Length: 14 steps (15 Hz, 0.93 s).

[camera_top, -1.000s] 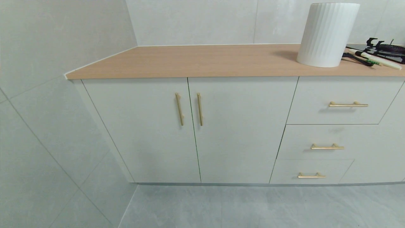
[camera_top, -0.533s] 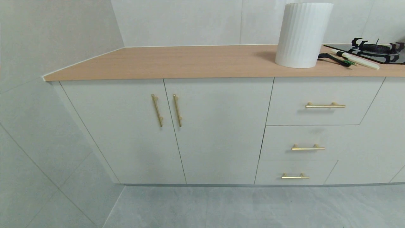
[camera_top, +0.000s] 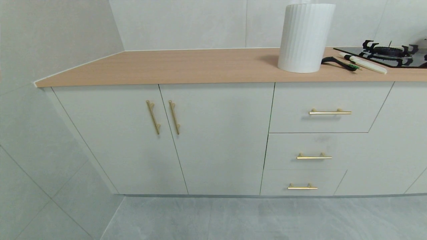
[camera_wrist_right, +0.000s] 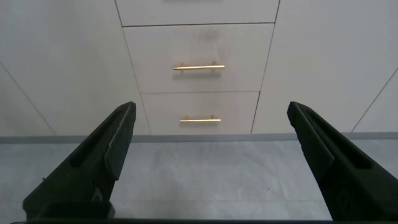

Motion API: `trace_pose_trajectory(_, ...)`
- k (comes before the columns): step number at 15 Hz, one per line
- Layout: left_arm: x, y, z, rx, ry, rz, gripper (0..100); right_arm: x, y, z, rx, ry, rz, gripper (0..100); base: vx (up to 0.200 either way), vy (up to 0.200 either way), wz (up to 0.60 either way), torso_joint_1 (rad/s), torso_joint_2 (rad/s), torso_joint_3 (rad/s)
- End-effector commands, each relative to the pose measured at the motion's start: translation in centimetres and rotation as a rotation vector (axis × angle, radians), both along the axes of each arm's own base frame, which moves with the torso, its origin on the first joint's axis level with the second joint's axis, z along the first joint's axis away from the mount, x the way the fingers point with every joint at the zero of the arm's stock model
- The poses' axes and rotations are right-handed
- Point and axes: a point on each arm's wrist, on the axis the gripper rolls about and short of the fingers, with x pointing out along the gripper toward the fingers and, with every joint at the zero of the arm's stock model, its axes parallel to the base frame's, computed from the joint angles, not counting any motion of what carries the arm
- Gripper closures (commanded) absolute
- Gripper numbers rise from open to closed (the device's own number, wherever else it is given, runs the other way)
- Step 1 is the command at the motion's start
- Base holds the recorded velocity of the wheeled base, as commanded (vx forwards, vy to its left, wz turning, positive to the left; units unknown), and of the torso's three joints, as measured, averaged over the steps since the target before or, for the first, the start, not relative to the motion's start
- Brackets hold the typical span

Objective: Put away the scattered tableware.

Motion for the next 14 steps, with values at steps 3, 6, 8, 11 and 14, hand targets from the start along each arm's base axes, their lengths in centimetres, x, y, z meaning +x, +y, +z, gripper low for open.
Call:
trace_pose_trajectory(3,0.01,0.00,0.00,-0.001,0.002,0.001,0,0.01,0.00,0.01,0.000,0.002,-0.001,0,0.200,0.000,0.00,0.002,0.00,0.005)
trace_pose_trajectory(6,0.01,0.00,0.00,-0.003,0.002,0.001,0,0.01,0.00,0.01,0.000,0.002,-0.001,0,0.200,0.000,0.00,0.002,0.00,0.002)
trace_pose_trajectory(8,0.01,0.00,0.00,-0.004,0.002,0.001,0,0.01,0.00,0.01,0.000,0.002,-0.001,0,0.200,0.000,0.00,0.005,0.00,0.002)
trace_pose_trajectory(11,0.01,0.01,0.00,-0.004,0.002,0.002,0,0.01,0.00,0.01,0.000,0.002,-0.001,0,0.000,0.000,0.00,0.000,0.00,0.000)
trace_pose_trajectory(14,0.01,0.01,0.00,-0.004,0.002,0.002,0,0.01,0.00,0.01,0.000,0.002,-0.001,0,0.000,0.000,0.00,0.000,0.00,0.000)
